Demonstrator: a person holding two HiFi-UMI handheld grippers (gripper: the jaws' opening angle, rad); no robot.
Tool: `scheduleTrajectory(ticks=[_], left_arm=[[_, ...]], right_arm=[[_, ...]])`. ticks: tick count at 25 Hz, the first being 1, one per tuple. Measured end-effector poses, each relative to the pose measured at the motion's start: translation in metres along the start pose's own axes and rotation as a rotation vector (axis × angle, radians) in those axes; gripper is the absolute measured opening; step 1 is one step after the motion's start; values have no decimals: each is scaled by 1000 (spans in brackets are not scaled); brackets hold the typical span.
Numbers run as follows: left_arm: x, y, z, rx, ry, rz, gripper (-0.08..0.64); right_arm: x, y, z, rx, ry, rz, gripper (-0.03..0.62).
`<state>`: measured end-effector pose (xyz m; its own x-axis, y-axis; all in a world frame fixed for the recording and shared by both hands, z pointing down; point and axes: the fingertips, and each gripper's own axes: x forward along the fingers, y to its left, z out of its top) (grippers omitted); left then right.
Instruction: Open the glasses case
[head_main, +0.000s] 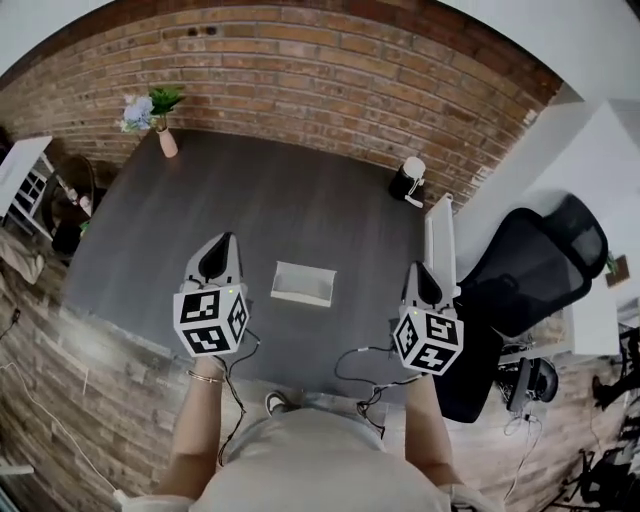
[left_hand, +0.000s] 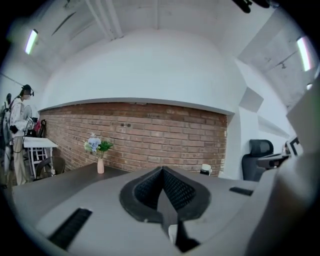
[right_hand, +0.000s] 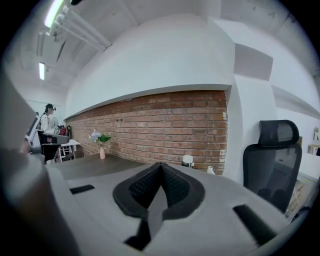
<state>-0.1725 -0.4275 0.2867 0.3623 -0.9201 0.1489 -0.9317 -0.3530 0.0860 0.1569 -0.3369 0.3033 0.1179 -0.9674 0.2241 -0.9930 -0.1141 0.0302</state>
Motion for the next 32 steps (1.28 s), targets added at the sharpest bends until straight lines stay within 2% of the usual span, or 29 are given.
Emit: scheduleTrajectory(ticks=[8, 32], left_arm=[[-2, 1, 13, -5, -28, 19, -2], [-2, -11, -10, -31, 26, 0, -2]], right_arm=[[-8, -12, 8, 0, -7, -23, 3], [-13, -9, -5, -1, 54, -5, 2]])
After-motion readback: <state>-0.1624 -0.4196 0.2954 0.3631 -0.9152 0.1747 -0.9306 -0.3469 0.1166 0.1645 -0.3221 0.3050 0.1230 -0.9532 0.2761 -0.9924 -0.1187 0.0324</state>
